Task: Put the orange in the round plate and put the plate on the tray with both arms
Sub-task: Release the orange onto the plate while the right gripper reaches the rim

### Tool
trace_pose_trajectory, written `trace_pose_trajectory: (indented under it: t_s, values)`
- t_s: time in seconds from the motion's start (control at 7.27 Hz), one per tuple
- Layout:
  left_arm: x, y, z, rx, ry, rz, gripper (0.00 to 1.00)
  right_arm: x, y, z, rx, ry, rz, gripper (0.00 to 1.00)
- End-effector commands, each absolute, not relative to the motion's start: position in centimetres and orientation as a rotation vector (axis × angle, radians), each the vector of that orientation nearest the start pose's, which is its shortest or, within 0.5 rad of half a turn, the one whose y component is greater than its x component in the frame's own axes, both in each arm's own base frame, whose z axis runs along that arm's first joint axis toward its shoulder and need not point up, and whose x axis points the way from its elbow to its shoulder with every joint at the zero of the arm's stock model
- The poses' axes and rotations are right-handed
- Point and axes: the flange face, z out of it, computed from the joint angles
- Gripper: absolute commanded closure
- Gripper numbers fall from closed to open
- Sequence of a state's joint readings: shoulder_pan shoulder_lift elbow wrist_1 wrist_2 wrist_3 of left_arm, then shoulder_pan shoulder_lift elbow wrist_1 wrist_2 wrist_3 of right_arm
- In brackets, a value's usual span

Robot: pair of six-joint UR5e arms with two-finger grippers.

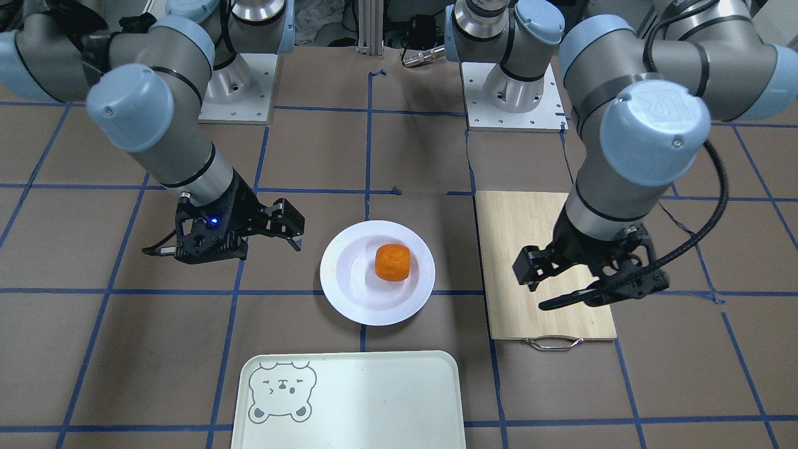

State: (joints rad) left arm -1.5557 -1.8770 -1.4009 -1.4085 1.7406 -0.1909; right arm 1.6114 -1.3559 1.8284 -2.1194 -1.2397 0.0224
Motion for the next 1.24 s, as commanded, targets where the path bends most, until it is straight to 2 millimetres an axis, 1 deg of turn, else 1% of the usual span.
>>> trace_pose_trajectory:
  t_s: [0.0, 0.14, 0.28, 0.55, 0.69, 0.83, 0.96, 1.1]
  values:
    - [-9.9, -61.9, 43.3, -0.309, 2.970, -0.131, 0.00, 20.8, -52.8, 23.7, 0.073, 2.652, -0.053, 0.00]
    - [-11.0, -60.7, 42.2, -0.285, 3.010, -0.058, 0.00, 21.6, -52.5, 21.0, 0.079, 2.636, -0.053, 0.00]
    - [-11.0, -59.8, 43.4, -0.277, 2.997, -0.086, 0.00, 21.7, -52.2, 19.1, 0.083, 2.633, -0.035, 0.00]
    - [-11.4, -58.1, 45.2, -0.274, 3.055, -0.116, 0.00, 22.3, -52.0, 17.5, 0.071, 2.632, -0.023, 0.00]
    - [-11.5, -57.0, 46.1, -0.203, 3.088, -0.129, 0.00, 23.0, -51.8, 17.1, 0.071, 2.618, -0.015, 0.00]
    - [-11.9, -56.0, 45.9, -0.197, 3.120, -0.116, 0.00, 24.3, -51.3, 17.3, 0.066, 2.592, -0.001, 0.00]
    - [-12.2, -54.5, 45.1, -0.193, 3.153, -0.087, 0.00, 24.3, -51.2, 17.0, 0.066, 2.599, 0.007, 0.00]
    - [-12.2, -53.3, 44.9, -0.116, 3.154, -0.077, 0.00, 24.2, -50.8, 16.7, 0.070, 2.602, 0.018, 0.05]
